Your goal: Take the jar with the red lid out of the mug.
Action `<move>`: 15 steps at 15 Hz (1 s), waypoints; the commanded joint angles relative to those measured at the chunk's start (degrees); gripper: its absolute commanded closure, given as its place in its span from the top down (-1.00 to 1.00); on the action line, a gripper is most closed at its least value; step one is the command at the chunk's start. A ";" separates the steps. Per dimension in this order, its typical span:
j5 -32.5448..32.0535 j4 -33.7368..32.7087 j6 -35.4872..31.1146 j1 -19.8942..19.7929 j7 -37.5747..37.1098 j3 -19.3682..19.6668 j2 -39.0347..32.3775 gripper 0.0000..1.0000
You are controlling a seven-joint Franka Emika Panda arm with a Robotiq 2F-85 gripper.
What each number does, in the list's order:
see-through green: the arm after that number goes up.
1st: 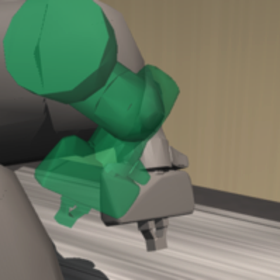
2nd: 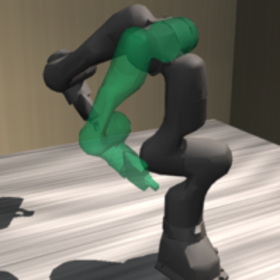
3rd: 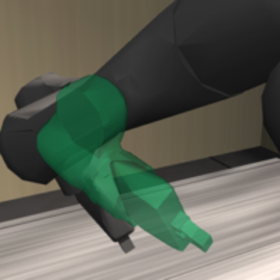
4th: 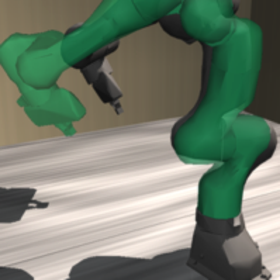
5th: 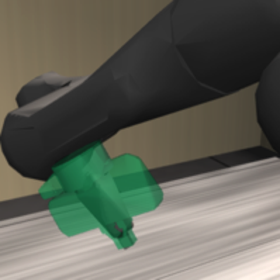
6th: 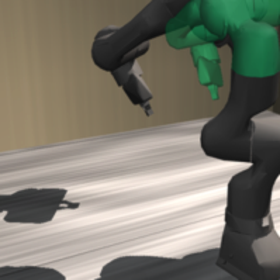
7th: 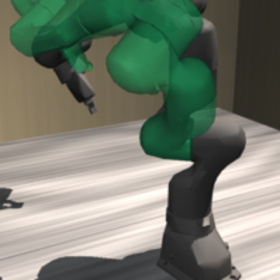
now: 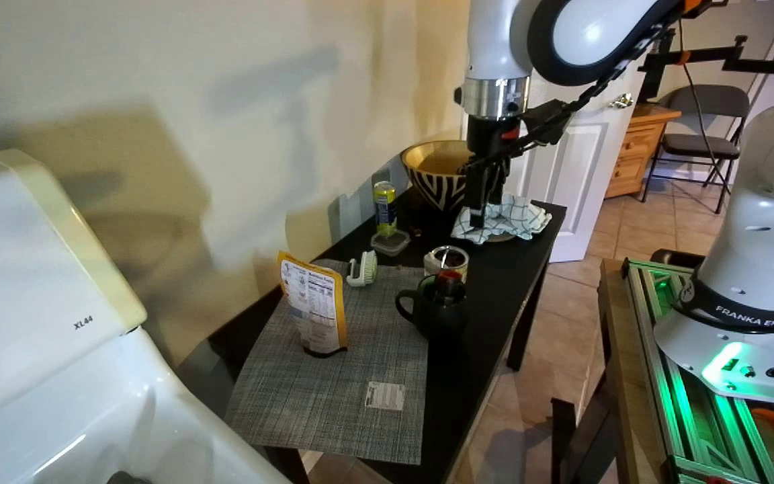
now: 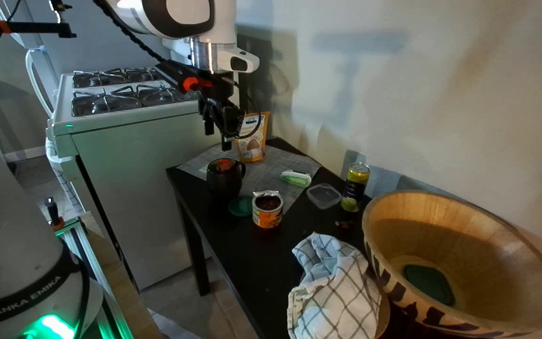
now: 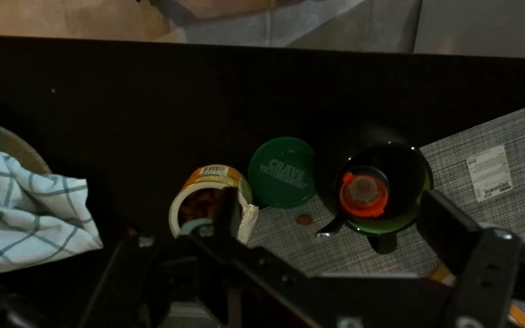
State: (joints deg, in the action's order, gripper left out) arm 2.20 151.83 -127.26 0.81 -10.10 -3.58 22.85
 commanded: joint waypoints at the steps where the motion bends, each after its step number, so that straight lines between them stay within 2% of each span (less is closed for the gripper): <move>1: 0.53 -0.61 0.09 0.06 0.01 0.05 -1.63 1.00; 4: 0.86 -1.87 0.08 0.11 -0.01 0.11 -4.11 1.00; 5: 4.62 -1.73 -1.74 -0.11 -5.16 0.18 -4.29 1.00; 7: 8.84 -1.41 -4.22 0.48 -7.63 0.23 -6.09 1.00; 11: 14.29 -0.05 -14.33 0.38 -15.89 -1.30 -10.44 1.00; 13: 14.62 -0.88 -19.18 0.24 -20.26 -2.22 -15.08 1.00; 15: 13.81 -1.94 -21.23 0.56 -23.49 -2.78 -19.01 1.00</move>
State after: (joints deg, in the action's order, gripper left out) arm 15.23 151.46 -144.62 0.84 -28.69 -5.26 10.03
